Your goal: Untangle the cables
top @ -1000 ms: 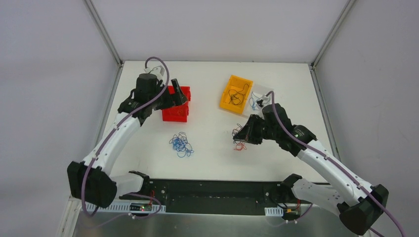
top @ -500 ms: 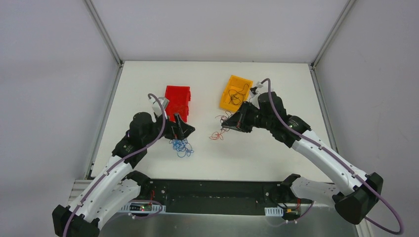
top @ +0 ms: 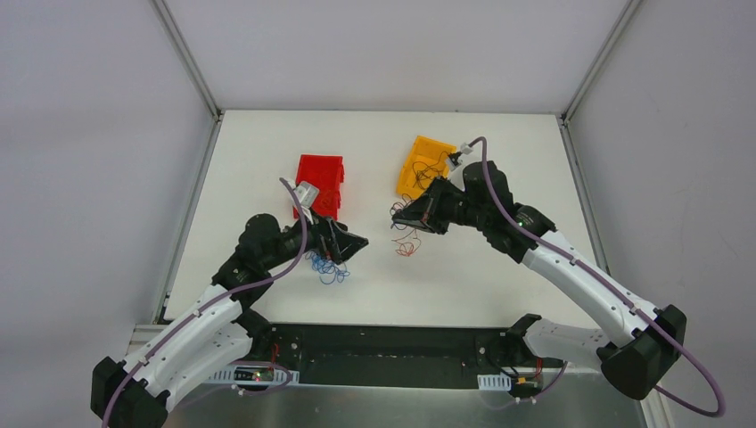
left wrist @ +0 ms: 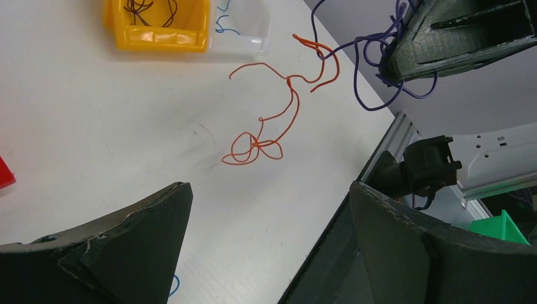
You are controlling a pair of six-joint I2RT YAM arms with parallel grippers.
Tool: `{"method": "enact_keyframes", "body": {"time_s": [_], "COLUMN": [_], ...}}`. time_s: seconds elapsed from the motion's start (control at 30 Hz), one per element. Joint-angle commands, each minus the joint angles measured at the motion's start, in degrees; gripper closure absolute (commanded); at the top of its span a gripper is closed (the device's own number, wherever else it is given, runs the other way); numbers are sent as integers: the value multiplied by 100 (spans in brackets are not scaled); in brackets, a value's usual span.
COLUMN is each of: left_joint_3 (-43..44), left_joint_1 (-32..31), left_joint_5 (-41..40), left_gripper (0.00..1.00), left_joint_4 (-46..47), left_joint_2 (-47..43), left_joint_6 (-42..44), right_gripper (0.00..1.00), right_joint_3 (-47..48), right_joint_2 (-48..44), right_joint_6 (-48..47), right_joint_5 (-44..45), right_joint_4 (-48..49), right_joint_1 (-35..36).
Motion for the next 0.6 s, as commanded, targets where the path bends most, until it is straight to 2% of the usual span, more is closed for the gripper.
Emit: {"method": "enact_keyframes", "body": {"time_s": [0.0,0.1,0.27,0.57], "left_joint_3": [-287,-439,-445,-425], "left_joint_1": [-128,-182,-290,-820], "left_joint_5": [258,164,52,-277], "left_gripper": [1,1,1,1], "left_joint_4": [1125,1546,1680,2208], "left_joint_2": [123,120,261,879], "left_joint_6": [99,112,180,413], "right_gripper": [100,100,100,100], "right_joint_3": [282,334,315,-149], "right_joint_2": [8,53,103,-95], "right_joint_6": [212,215,320,1218], "right_joint_5": [-142,-81,191,978], "right_joint_4": [336,351,429,1217], "right_joint_1": [36,36,40,27]}}
